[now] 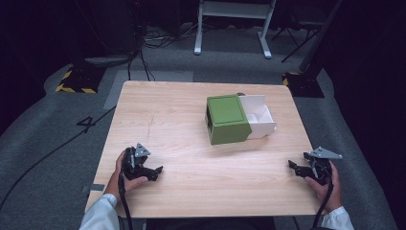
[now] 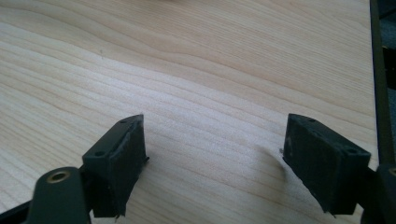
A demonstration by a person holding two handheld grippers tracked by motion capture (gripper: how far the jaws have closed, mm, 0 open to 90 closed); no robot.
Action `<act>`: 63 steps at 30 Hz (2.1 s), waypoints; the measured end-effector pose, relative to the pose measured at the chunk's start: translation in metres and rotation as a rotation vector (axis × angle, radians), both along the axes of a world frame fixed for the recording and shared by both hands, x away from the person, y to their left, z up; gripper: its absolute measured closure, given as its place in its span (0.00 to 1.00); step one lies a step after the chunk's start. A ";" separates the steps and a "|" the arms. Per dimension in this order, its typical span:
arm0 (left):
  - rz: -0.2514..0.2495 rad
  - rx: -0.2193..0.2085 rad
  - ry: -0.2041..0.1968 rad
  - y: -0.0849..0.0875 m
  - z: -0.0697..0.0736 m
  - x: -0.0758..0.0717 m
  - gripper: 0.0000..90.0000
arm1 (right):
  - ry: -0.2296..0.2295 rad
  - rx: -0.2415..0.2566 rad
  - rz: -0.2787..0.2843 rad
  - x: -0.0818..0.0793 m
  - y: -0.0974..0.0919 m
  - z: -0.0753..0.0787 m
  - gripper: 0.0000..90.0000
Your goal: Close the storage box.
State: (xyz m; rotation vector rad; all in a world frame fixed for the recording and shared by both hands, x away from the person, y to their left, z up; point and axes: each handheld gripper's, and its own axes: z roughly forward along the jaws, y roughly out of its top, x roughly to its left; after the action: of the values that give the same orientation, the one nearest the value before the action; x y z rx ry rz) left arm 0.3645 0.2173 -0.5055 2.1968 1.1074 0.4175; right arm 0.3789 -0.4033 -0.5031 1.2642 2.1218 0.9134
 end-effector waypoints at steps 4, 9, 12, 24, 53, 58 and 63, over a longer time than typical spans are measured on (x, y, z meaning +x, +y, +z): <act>-0.012 -0.003 0.004 -0.002 0.000 0.000 0.00 | 0.002 -0.001 0.004 0.000 0.000 0.000 0.22; -0.027 -0.001 0.004 -0.005 0.000 -0.003 0.00 | 0.011 0.009 0.008 0.001 -0.001 0.000 0.21; -0.027 -0.002 0.005 -0.006 0.000 -0.004 0.00 | 0.016 0.012 0.010 0.004 -0.001 0.001 0.22; -0.030 -0.008 0.007 -0.008 0.000 -0.004 0.00 | -0.033 0.056 0.051 0.037 -0.003 0.032 0.32; -0.026 -0.004 0.005 -0.009 0.000 -0.005 0.00 | -0.037 0.093 0.103 0.132 0.036 0.072 0.41; -0.026 -0.004 0.005 -0.009 0.000 -0.005 0.00 | 0.008 0.095 0.123 0.143 0.048 0.063 0.42; -0.026 -0.004 0.006 -0.009 0.000 -0.005 0.00 | 0.028 0.103 0.128 0.148 0.052 0.057 0.45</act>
State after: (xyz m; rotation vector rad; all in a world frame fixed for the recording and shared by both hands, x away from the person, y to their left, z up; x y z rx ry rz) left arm 0.3596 0.2087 -0.5054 2.2077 1.0809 0.3980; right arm 0.5272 -0.3515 -0.4458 1.2080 2.2241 1.0768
